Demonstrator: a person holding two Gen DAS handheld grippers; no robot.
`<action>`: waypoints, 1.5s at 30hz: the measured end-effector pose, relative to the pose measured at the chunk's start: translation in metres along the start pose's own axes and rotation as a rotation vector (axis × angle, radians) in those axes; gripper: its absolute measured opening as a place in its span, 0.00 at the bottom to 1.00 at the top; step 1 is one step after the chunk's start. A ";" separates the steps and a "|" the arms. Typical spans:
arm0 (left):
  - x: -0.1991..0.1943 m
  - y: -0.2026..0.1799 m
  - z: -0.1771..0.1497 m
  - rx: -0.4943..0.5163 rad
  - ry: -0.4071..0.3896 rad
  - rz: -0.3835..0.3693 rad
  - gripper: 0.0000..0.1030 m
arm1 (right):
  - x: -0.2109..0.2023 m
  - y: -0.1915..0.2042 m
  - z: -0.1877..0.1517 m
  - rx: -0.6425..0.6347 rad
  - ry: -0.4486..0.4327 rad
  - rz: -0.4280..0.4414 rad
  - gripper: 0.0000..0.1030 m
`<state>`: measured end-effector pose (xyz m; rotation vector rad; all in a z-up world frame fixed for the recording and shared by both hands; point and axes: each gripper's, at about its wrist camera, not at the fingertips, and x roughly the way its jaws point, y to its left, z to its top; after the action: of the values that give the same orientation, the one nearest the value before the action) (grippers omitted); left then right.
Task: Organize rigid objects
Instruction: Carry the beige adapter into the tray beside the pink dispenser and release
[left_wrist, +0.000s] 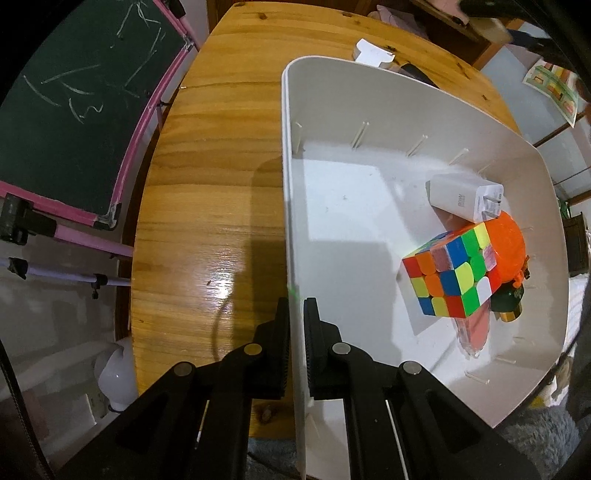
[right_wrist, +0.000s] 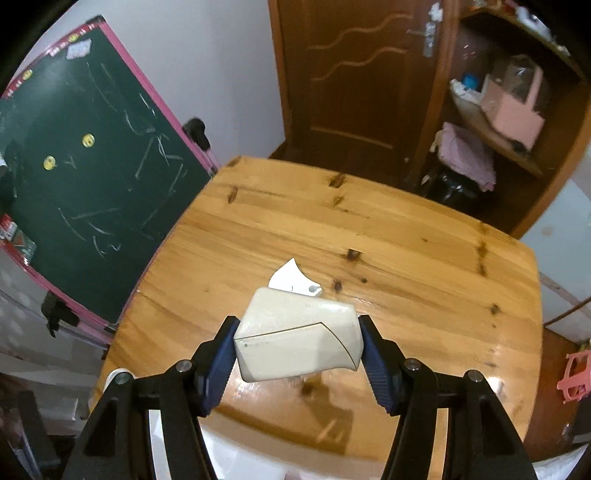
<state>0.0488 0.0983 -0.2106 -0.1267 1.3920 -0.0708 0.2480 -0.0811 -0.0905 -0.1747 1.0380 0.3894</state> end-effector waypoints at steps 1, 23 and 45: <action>0.000 0.001 0.000 0.001 -0.002 0.000 0.07 | -0.009 0.001 -0.004 0.008 -0.011 -0.005 0.62; -0.002 -0.002 -0.012 0.028 -0.039 0.031 0.07 | -0.137 0.013 -0.090 0.079 -0.158 -0.073 0.62; -0.002 -0.004 -0.016 0.036 -0.041 0.048 0.07 | -0.066 0.021 -0.211 0.153 0.151 -0.021 0.62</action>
<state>0.0331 0.0940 -0.2103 -0.0644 1.3519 -0.0534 0.0407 -0.1450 -0.1389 -0.0789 1.2089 0.2796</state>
